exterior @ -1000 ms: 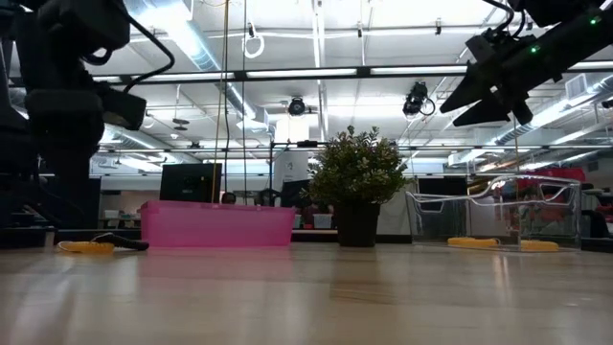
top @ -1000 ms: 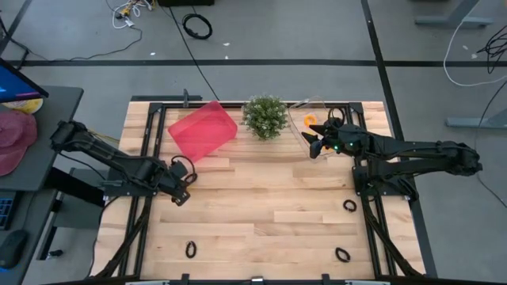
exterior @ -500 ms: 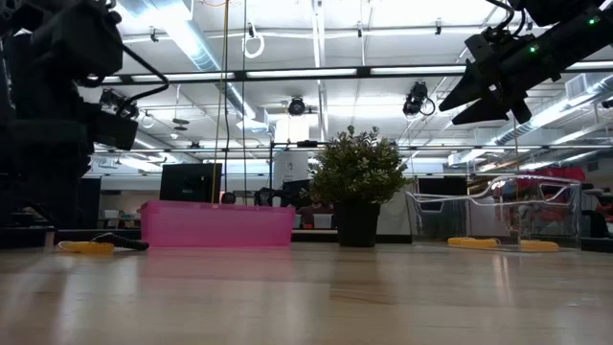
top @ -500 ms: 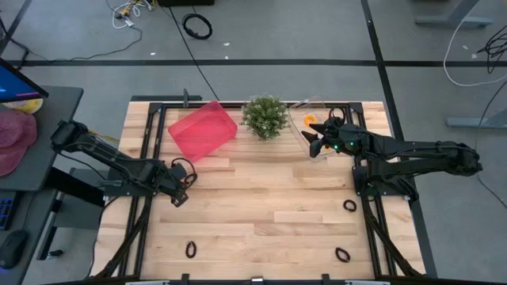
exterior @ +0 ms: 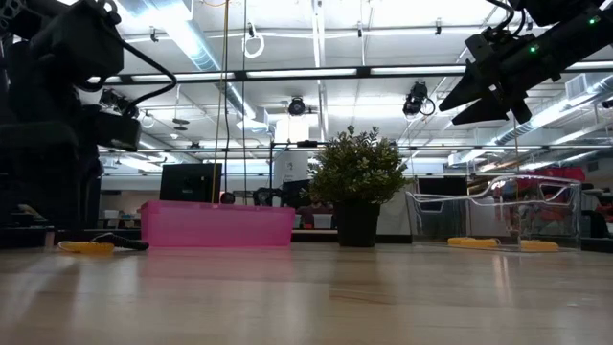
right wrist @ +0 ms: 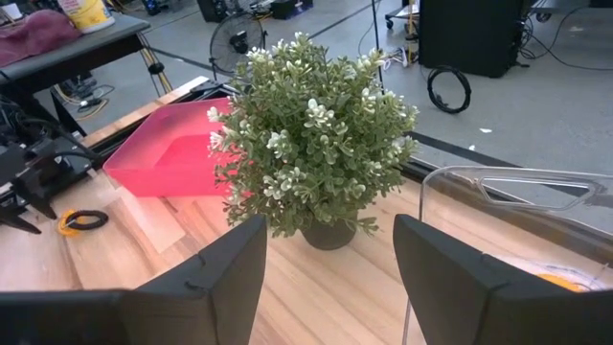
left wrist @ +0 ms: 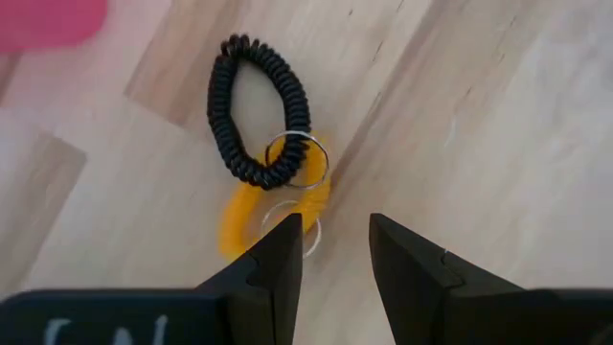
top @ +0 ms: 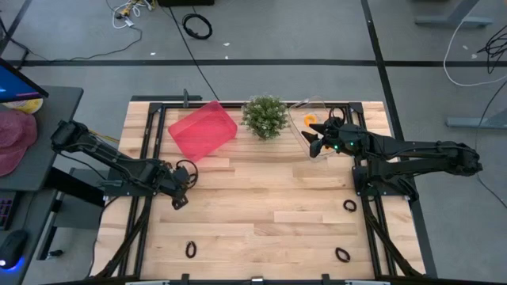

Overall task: Sort spring keychains
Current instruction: Put the yellow spring keychain into the transparent bin

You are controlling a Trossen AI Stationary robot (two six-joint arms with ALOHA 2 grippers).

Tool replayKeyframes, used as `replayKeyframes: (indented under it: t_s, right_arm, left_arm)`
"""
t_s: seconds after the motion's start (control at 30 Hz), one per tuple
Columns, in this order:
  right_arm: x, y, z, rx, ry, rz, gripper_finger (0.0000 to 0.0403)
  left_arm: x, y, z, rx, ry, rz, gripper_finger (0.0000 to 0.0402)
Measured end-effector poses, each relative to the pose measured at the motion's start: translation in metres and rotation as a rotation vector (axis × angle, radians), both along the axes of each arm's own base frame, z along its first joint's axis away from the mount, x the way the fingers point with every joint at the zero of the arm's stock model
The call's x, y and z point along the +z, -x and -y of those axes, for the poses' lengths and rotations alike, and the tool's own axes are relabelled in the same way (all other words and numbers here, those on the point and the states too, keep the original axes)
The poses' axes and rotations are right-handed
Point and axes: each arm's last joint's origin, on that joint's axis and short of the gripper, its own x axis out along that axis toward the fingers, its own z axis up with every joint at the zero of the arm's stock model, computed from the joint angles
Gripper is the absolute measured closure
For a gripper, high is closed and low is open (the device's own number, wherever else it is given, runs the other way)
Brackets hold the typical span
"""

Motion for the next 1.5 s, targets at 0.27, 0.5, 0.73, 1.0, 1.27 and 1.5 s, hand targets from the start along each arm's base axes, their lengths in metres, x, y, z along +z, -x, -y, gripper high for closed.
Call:
replayKeyframes:
  t_s: [0.27,0.5,0.73,1.0,1.27,1.5]
  right_arm:
    - [0.0,0.0,0.0,0.0,0.0,0.0,0.0172]
    - [0.0,0.0,0.0,0.0,0.0,0.0,0.0172]
    - [0.0,0.0,0.0,0.0,0.0,0.0,0.0172]
    - [0.0,0.0,0.0,0.0,0.0,-0.001,0.0172]
    - [0.0,0.0,0.0,0.001,0.003,-0.003,0.0172]
    - [0.0,0.0,0.0,0.004,0.01,-0.006,0.0172]
  left_arm:
    - [0.0,0.0,-0.001,-0.012,-0.039,0.009,0.0275]
    - [-0.003,-0.002,-0.002,0.01,-0.039,-0.019,0.0275]
    - [-0.011,-0.007,-0.006,0.044,-0.012,-0.081,0.0275]
    - [-0.019,-0.017,-0.007,0.005,0.011,-0.102,0.0276]
    - [-0.02,-0.02,-0.008,-0.022,0.071,-0.124,0.0351]
    - [-0.016,-0.022,-0.006,-0.083,0.117,-0.141,0.0384]
